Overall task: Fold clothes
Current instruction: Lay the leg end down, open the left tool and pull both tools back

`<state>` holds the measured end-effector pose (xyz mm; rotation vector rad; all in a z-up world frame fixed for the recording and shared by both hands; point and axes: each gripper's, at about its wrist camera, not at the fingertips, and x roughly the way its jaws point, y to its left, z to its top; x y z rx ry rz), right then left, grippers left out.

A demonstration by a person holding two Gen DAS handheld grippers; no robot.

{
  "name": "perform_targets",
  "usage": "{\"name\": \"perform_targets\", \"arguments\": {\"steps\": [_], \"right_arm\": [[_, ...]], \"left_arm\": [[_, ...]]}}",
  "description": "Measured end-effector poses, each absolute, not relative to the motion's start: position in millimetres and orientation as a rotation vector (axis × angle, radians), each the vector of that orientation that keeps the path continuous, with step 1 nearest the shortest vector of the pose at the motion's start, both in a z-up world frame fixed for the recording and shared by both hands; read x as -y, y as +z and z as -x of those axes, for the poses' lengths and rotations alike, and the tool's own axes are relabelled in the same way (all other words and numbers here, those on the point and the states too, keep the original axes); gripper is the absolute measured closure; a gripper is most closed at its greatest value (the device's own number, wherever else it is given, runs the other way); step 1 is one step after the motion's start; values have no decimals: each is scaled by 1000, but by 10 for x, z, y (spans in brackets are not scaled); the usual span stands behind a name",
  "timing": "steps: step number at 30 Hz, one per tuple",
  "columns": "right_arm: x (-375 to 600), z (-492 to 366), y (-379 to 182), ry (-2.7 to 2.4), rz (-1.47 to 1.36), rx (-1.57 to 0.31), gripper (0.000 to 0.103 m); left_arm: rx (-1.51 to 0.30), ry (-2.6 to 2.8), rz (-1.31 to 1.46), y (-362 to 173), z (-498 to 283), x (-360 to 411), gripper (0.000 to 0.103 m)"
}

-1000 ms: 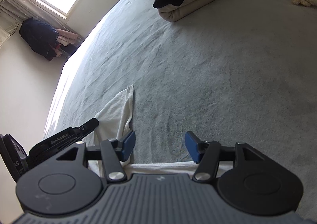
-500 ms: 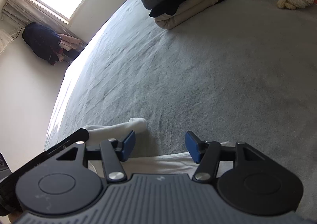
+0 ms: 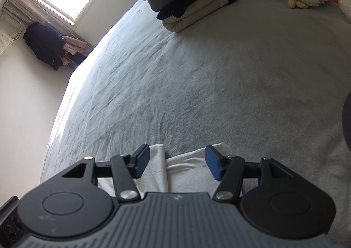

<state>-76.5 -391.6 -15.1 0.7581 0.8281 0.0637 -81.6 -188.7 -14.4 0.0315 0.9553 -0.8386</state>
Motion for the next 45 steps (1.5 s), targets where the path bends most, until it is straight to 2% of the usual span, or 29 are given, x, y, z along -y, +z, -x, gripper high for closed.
{"name": "perform_targets", "arguments": {"steps": [4, 7, 11, 15, 18, 25, 39, 45], "right_arm": [[3915, 811, -129, 70, -741, -821, 43], [3912, 828, -117, 75, -732, -817, 43], [3875, 841, -111, 94, -724, -812, 43], [3726, 820, -108, 146, -682, -812, 43], [3531, 825, -95, 174, -624, -792, 43], [3099, 857, -89, 183, -415, -732, 43], [2097, 774, -130, 438, -93, -645, 44], [1582, 571, -179, 521, -9, -667, 45]], "left_arm": [[-983, -840, 7, -209, 863, 1839, 100], [-983, -825, 63, -176, 871, 1725, 95], [-965, -765, 146, -109, 833, 1490, 82], [-935, -662, 219, -89, 795, 1189, 81], [-925, -572, 242, -115, 777, 949, 75], [-921, -378, 326, -160, 698, 306, 74], [-798, 54, 483, -172, 602, -999, 73], [-835, 157, 597, -98, 518, -1479, 73]]}}
